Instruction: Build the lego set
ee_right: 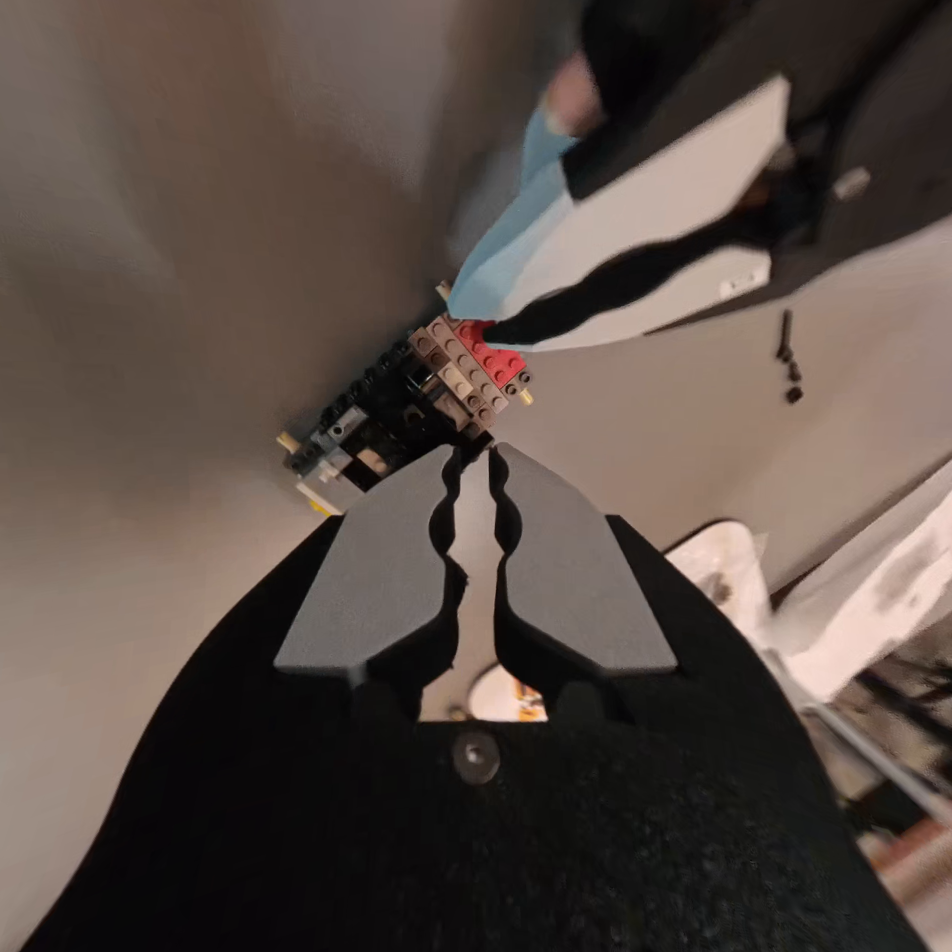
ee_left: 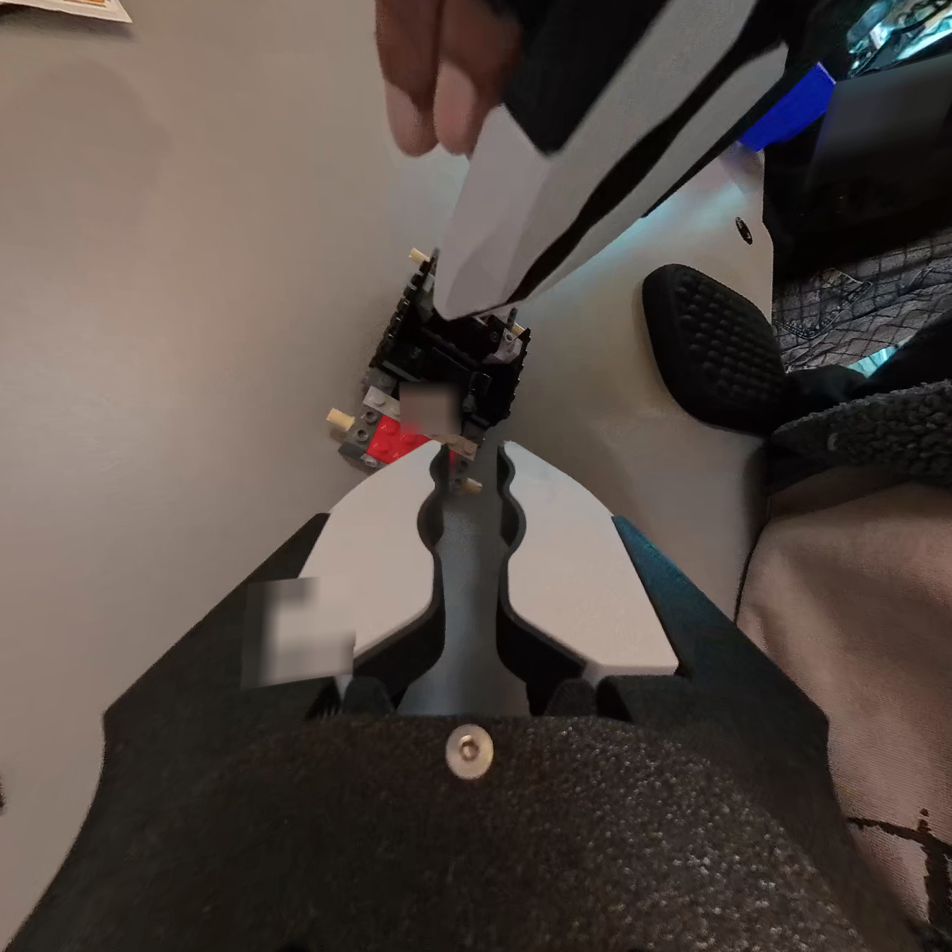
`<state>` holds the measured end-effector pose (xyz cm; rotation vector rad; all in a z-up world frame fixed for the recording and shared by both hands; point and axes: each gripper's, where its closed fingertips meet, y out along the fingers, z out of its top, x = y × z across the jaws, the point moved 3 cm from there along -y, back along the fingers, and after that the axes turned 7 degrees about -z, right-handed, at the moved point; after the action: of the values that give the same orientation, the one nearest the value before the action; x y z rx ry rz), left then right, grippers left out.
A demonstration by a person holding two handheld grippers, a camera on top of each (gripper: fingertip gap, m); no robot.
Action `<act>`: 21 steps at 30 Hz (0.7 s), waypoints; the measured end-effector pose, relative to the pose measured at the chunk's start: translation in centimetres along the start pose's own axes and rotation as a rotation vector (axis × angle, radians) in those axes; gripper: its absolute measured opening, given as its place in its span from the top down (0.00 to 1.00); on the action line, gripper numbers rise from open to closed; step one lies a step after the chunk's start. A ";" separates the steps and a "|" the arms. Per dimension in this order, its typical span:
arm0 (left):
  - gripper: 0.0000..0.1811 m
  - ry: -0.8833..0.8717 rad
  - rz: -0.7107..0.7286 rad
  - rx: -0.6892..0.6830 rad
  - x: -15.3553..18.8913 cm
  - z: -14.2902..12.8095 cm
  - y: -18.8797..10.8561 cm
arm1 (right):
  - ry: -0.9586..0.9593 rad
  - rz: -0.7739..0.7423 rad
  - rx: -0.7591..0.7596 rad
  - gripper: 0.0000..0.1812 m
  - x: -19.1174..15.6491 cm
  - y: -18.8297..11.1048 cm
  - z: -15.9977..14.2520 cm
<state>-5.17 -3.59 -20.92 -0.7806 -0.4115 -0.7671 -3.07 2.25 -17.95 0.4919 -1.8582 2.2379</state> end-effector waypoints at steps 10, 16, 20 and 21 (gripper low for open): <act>0.89 0.116 0.111 0.024 -0.9 0.6 -0.4 | 0.496 0.022 0.226 0.96 -1.3 1.0 -0.4; 0.88 0.131 0.122 0.004 -1.2 0.3 0.1 | 0.509 0.047 0.233 0.96 -1.5 1.5 -0.3; 0.88 0.136 0.119 0.003 -1.1 0.3 0.3 | 0.497 0.057 0.233 0.96 -1.6 1.8 -0.2; 0.88 0.135 0.118 0.004 -1.1 0.3 0.3 | 0.498 0.060 0.236 0.96 -1.6 1.8 -0.1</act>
<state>-5.72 -2.74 -21.52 -0.7383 -0.2435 -0.7041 -2.24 2.12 -20.23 -0.0931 -1.3850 2.3507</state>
